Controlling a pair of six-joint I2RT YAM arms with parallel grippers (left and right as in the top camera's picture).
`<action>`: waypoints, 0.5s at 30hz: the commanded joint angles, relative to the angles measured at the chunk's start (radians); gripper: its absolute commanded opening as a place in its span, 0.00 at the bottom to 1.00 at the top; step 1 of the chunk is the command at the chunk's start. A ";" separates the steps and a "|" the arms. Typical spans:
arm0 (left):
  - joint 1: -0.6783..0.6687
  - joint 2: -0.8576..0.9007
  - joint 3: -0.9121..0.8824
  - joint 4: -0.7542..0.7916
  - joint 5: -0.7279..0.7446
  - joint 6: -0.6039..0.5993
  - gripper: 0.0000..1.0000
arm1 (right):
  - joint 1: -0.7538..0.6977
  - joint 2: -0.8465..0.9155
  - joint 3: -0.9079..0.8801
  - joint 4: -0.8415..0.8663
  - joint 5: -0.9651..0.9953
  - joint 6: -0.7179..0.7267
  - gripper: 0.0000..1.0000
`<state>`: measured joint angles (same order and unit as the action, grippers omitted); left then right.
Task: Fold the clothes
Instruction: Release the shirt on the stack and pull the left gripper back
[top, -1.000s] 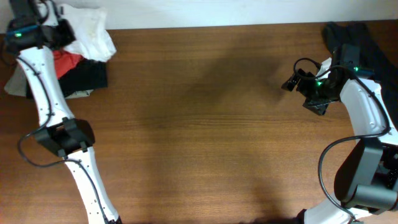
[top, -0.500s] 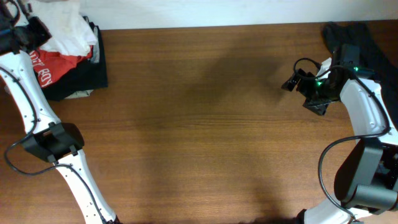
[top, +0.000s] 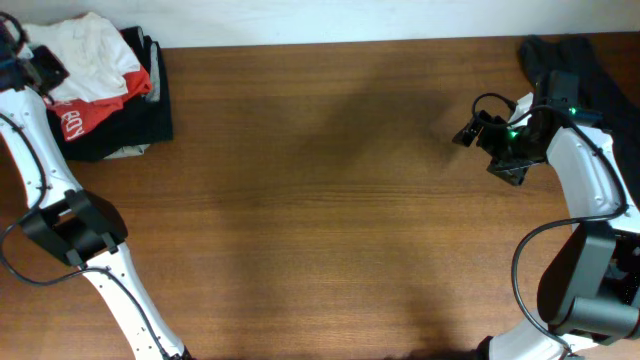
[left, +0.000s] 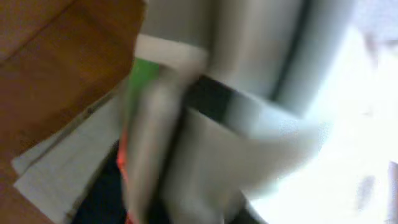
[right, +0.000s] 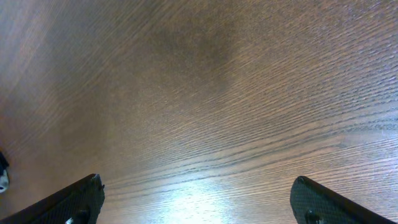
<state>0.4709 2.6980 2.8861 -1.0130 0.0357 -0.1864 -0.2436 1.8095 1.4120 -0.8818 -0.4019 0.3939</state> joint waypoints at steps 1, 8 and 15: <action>0.024 -0.047 -0.078 0.011 -0.059 0.000 0.38 | -0.003 -0.004 0.018 0.000 0.006 0.007 0.99; 0.030 -0.089 -0.084 0.006 -0.058 -0.058 0.55 | -0.003 -0.004 0.018 0.000 0.006 0.007 0.99; 0.020 -0.203 -0.084 0.060 -0.058 -0.072 0.25 | -0.003 -0.004 0.018 0.000 0.006 0.007 0.99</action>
<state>0.4957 2.6080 2.7991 -1.0027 -0.0116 -0.2436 -0.2436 1.8095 1.4120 -0.8818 -0.4019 0.3939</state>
